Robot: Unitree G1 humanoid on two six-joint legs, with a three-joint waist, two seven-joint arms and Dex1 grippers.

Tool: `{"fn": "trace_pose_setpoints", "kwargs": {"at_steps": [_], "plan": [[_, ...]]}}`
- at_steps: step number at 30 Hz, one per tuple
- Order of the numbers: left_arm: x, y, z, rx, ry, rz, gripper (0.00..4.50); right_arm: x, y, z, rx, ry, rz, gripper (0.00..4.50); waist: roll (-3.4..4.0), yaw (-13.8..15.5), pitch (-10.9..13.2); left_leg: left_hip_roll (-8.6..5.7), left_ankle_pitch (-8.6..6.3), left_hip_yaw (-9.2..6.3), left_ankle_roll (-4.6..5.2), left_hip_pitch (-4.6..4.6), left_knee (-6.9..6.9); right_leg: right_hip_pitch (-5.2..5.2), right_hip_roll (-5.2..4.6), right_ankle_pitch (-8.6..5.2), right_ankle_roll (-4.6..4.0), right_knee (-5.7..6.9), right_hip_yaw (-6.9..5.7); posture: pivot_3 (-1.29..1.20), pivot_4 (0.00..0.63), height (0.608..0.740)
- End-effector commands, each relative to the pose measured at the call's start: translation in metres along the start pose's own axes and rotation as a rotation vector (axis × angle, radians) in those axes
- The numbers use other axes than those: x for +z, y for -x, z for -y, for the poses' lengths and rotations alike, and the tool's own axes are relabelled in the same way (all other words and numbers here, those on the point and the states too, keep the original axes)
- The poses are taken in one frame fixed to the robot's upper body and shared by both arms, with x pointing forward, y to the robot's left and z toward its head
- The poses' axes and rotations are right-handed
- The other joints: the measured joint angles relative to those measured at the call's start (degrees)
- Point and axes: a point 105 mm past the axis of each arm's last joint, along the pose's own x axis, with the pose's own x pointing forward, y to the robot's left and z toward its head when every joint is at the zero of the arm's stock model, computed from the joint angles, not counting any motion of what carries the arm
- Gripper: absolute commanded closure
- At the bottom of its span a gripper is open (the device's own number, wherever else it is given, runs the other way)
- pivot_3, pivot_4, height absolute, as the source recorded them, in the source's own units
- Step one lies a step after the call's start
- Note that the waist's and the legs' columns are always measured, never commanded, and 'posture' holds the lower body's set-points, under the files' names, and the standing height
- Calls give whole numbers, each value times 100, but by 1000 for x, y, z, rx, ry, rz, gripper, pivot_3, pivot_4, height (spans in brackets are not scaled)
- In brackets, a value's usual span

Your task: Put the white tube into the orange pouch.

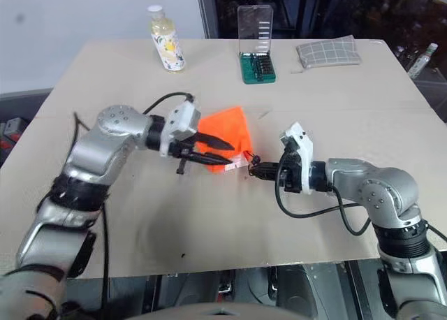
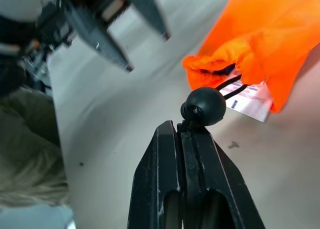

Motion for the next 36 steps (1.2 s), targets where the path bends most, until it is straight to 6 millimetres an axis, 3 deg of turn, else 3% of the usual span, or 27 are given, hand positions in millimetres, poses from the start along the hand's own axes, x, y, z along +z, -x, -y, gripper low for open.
{"fn": "trace_pose_setpoints", "kwargs": {"at_steps": [1,14,33,36], "plan": [[3,-8,-7,-41,-117,-37,3061,9,0,-7,11,77,-8,4500,0,-28,0,0,3,3,-5,0,2,0,0,0,0,0,4,0,150,740],[11,-32,-16,-199,-439,-81,3061,14,0,-5,-7,120,-51,4500,0,-12,1,4,-9,7,14,-10,21,-4,1,0,0,-1,6,0,150,740],[17,-44,-15,-231,-586,-72,3061,10,1,-4,-3,105,-59,4500,0,-18,1,8,-11,-2,18,-29,45,-6,2,1,1,0,-5,0,150,740],[20,-44,-16,-229,-590,-69,4035,10,1,-4,-1,103,-58,4500,0,-16,1,9,-11,-3,18,-30,45,-6,2,1,1,0,-6,0,150,740]]}}
